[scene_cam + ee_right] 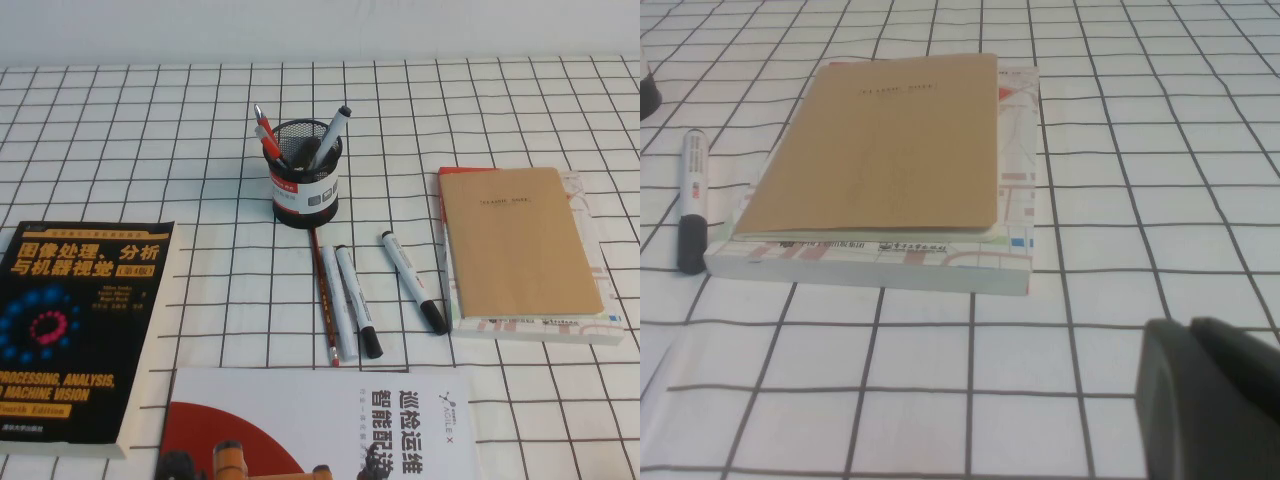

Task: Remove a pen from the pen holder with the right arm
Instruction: 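Take a marker out of the pen holder and lay it on the table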

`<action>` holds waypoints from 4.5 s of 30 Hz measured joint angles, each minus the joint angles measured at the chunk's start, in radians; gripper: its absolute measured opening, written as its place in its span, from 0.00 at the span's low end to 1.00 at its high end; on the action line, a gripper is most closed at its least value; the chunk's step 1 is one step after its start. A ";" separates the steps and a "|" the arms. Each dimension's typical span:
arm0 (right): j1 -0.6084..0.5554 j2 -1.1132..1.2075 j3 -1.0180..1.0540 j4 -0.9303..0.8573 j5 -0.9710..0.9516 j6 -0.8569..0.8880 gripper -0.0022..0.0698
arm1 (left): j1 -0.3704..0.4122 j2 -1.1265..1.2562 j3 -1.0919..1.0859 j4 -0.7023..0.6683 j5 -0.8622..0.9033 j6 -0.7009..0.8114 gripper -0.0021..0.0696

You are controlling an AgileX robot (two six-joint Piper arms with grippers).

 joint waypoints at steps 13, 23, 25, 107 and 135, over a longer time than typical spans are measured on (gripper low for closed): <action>0.000 0.000 0.000 0.000 0.000 0.000 0.01 | 0.000 0.000 0.000 0.000 0.000 0.000 0.02; 0.000 0.000 0.000 0.000 0.000 0.000 0.01 | 0.000 0.000 0.000 0.000 0.000 0.000 0.02; 0.000 0.000 0.000 0.000 0.000 0.000 0.01 | 0.000 0.000 0.000 0.000 0.000 0.000 0.02; 0.505 1.506 -1.004 0.651 -0.234 -0.311 0.01 | 0.000 0.000 0.000 0.000 0.000 0.000 0.02; 0.597 1.983 -1.151 0.203 -1.154 0.226 0.49 | 0.000 0.000 0.000 0.000 0.000 0.000 0.02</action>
